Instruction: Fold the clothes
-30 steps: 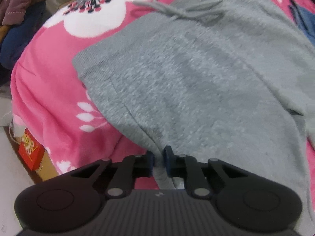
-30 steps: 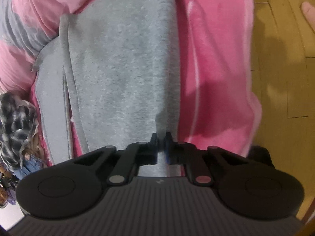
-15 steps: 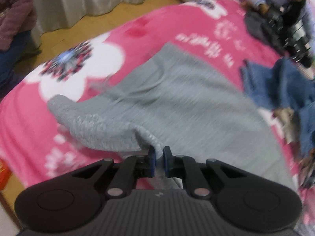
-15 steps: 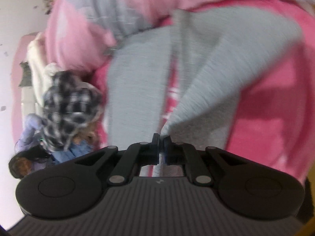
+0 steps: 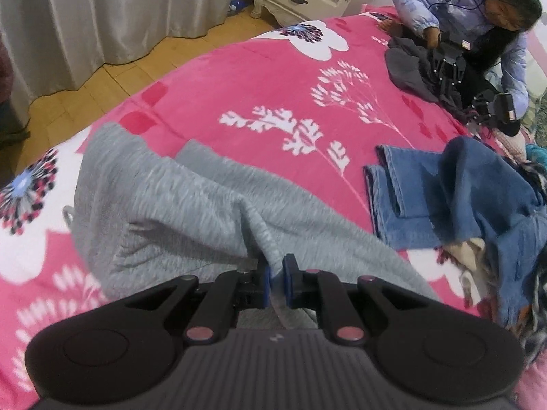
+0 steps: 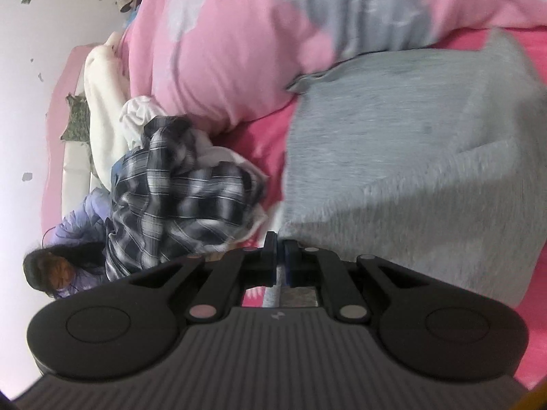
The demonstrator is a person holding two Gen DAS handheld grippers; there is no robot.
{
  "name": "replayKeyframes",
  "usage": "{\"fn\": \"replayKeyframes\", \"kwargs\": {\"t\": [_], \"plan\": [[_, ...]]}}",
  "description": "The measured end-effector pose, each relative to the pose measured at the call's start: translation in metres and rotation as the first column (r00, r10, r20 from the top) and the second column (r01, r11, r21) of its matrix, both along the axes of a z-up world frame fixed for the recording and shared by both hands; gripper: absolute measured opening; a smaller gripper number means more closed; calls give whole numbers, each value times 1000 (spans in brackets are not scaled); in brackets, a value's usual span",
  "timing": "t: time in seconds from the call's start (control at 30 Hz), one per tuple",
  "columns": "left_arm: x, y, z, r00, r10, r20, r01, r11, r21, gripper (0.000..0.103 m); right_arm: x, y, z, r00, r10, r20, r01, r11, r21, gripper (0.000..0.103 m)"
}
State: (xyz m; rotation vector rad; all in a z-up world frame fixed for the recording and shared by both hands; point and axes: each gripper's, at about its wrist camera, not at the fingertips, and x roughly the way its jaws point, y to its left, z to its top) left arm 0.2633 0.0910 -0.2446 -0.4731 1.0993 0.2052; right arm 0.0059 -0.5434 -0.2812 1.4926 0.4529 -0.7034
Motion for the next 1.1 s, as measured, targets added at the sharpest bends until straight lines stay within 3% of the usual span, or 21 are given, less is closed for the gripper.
{"fn": "replayKeyframes", "kwargs": {"t": [0.17, 0.27, 0.3, 0.37, 0.43, 0.5, 0.53, 0.6, 0.73, 0.8, 0.83, 0.93, 1.0, 1.03, 1.1], "plan": [[37, -6, -18, 1000, 1, -14, -1, 1000, 6, 9, 46, -12, -3, 1000, 25, -8, -25, 1000, -8, 3], [59, -9, -43, 999, -17, -44, 17, 1000, -5, 10, 73, -19, -14, 999, 45, -20, -45, 999, -14, 3], [67, -8, -57, 997, -28, -71, 26, 999, -28, 15, 83, -22, -22, 998, 60, -25, -60, 998, -5, 3], [79, -1, -85, 987, -16, -159, 5, 998, -69, 21, 104, -28, -40, 995, 90, -38, -89, 996, 14, 9], [83, 7, -91, 983, 14, -181, -35, 993, -117, 21, 123, -35, -63, 985, 139, -104, -127, 985, 115, 27], [85, 9, -77, 991, -8, -132, -11, 990, -143, 28, 135, -35, -65, 975, 186, -122, -163, 971, 177, 28], [85, 10, -67, 995, -25, -92, 11, 988, -156, 29, 140, -33, -58, 972, 217, -93, -200, 966, 163, 31], [87, 17, -61, 999, -6, -51, -3, 985, -173, 37, 150, -29, -43, 960, 276, -36, -269, 954, 131, 44], [93, 39, -60, 995, 99, -29, -103, 978, -180, 38, 163, -35, -32, 976, 217, 15, -218, 975, 48, 60], [96, 50, -59, 988, 151, -17, -152, 971, -185, 38, 163, -33, -31, 988, 129, -82, -126, 991, 46, 62], [84, 59, -53, 986, 165, -1, -162, 968, -192, 39, 166, -20, -20, 978, 195, -67, -195, 981, 7, 62], [45, 81, -34, 983, 179, 30, -170, 966, -195, 48, 176, 22, 12, 920, 390, -40, -392, 913, -114, 62], [11, 90, -26, 989, 150, 14, -145, 973, -177, 52, 183, 50, 33, 856, 515, -35, -511, 836, -197, 62], [-6, 95, -25, 991, 135, -8, -134, 975, -177, 52, 198, 88, 34, 764, 643, -43, -632, 735, -247, 62], [-36, 101, -28, 992, 112, -53, -120, 975, -187, 52, 229, 163, 37, 527, 846, -81, -813, 474, -337, 62]]}}
